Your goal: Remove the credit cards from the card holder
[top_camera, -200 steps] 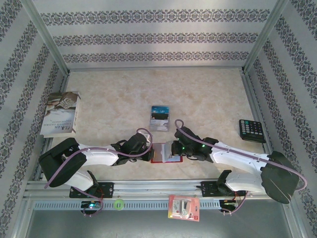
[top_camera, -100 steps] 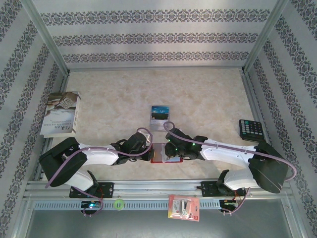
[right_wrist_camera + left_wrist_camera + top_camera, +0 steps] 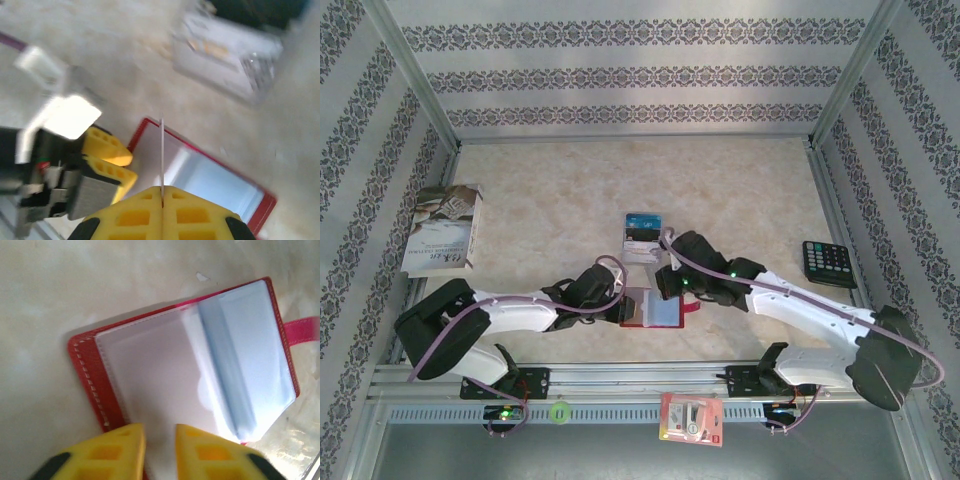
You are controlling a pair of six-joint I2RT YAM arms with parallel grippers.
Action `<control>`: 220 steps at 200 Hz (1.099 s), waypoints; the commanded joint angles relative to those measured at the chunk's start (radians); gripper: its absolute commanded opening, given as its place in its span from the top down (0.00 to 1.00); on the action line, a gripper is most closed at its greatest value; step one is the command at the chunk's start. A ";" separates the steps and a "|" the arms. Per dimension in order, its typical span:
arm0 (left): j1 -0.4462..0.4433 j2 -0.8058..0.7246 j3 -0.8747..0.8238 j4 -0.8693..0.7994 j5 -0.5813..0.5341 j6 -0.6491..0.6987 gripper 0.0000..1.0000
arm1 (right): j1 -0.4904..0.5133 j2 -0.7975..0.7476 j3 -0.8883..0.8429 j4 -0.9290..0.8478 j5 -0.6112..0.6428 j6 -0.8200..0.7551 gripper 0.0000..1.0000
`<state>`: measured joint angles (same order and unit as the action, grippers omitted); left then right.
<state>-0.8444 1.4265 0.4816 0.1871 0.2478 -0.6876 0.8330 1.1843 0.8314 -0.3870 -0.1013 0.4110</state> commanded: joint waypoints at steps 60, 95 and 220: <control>0.033 -0.248 0.033 -0.283 0.007 0.003 0.00 | -0.121 0.239 0.321 -0.159 -0.138 -0.704 1.00; 0.052 -0.388 -0.002 -0.343 0.014 -0.016 0.00 | -0.164 0.397 0.482 -0.255 -0.124 -0.840 1.00; 0.105 -0.665 -0.128 -0.434 -0.109 -0.072 0.00 | -0.244 0.624 0.594 -0.256 -0.194 -0.998 1.00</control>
<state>-0.7586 0.7647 0.3679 -0.2073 0.1627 -0.7410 0.6037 1.7966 1.3979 -0.6327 -0.2535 -0.5388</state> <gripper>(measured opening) 0.996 0.049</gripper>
